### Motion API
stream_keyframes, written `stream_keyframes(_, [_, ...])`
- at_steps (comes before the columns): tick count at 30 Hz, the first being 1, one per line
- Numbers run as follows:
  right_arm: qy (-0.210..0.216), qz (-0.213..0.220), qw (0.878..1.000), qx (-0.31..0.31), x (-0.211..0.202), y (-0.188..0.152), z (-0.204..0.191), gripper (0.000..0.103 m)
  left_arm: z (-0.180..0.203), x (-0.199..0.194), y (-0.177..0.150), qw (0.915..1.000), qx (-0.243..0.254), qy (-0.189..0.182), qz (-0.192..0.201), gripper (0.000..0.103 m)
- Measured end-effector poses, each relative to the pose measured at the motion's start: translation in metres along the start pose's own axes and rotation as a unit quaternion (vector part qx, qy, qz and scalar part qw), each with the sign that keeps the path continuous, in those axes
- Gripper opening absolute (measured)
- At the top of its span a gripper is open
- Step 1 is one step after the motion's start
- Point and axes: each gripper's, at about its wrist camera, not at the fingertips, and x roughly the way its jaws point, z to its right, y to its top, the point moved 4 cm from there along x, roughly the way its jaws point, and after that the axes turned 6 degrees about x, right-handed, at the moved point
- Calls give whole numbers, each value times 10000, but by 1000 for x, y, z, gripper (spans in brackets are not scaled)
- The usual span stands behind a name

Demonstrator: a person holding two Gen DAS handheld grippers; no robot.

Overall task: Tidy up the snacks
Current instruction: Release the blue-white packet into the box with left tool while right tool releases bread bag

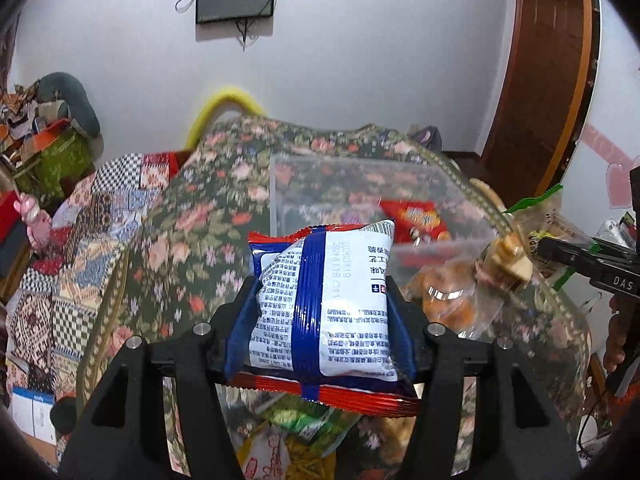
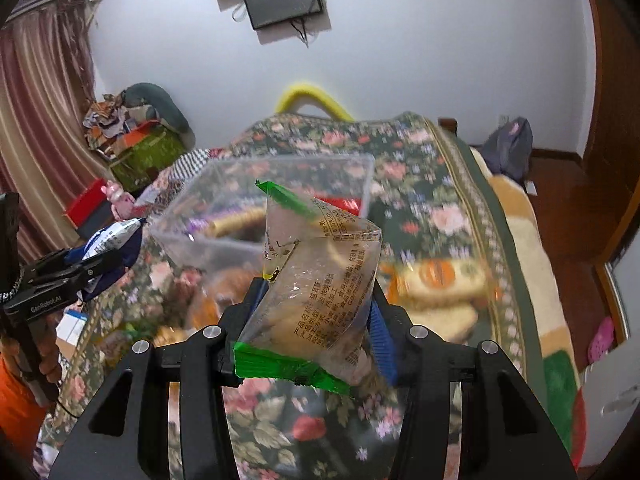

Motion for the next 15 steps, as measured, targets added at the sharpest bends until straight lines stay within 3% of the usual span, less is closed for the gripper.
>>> stream_keyframes(8, [129,256,9992,-268,12,32,-23,45,4,9,35,9998,31,25,217,59])
stream_keyframes(15, [258,141,9990,-338,45,51,-40,45,-2,37,57,9998,-117,-50,161,59])
